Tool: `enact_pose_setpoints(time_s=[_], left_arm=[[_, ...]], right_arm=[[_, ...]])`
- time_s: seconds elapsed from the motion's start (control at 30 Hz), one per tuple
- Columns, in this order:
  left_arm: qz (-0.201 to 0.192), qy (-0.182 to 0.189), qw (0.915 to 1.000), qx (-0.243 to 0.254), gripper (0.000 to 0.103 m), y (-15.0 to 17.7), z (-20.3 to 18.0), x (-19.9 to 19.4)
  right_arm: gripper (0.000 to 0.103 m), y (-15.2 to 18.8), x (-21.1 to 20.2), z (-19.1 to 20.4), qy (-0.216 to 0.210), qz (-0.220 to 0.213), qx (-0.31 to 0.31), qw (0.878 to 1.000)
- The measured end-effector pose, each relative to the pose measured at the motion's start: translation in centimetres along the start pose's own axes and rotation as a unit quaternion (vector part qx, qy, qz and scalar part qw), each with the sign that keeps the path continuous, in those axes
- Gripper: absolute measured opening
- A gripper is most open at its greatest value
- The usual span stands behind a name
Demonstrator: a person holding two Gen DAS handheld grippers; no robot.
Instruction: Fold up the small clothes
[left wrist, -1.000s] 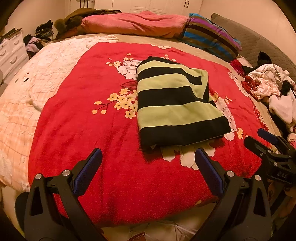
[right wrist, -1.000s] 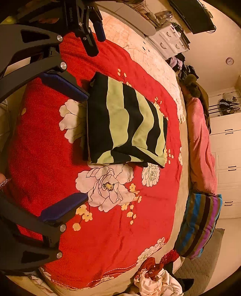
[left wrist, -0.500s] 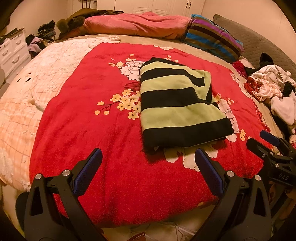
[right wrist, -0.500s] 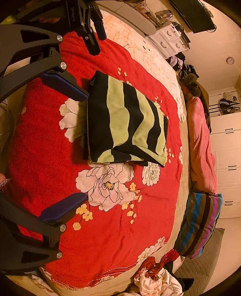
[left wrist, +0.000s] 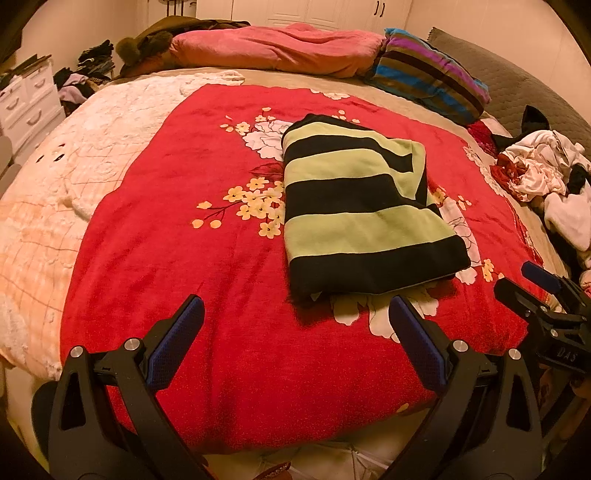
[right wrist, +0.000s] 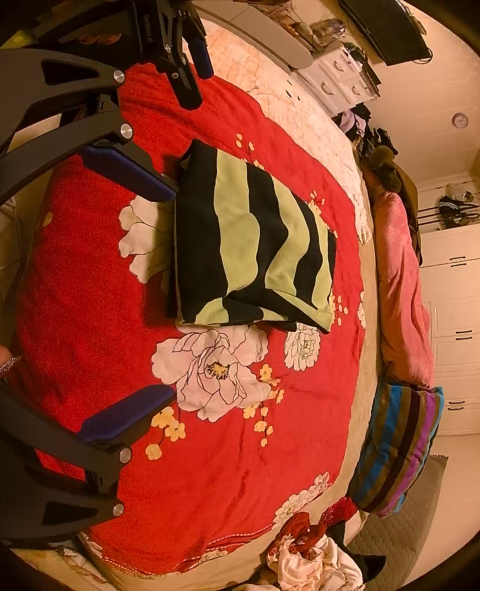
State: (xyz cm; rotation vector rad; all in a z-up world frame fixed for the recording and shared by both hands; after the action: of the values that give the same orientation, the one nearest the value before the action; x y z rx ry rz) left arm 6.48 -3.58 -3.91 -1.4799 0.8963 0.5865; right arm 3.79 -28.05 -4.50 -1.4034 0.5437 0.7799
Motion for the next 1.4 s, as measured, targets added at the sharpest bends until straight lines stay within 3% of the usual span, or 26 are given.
enact_pose_setpoints(time_s=[1.03,1.4], left_arm=[[0.007,0.014,0.9999,0.006,0.094,0.15,-0.45,0.07],[0.004,-0.002,0.9999,0.009,0.094,-0.10,-0.54,0.18]], right_arm=[[0.099,0.31,0.37,-0.07,0.002,0.011,0.001,1.000],[0.099,0.35,0.88,-0.09,0.003,0.018,0.005,1.000]])
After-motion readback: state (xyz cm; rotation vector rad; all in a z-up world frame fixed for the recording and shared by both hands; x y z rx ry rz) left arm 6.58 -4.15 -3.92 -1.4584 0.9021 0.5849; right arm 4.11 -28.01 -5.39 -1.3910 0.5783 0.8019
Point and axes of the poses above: each gripper's, at about its wrist camera, not at the fingertips, and x roughly the way its jaws point, z to its left, y to its underside, the point moved 3 cm from there along x, roughly the way its jaws point, and after that the axes turned 1 degree about x, right-handed, at the moved point
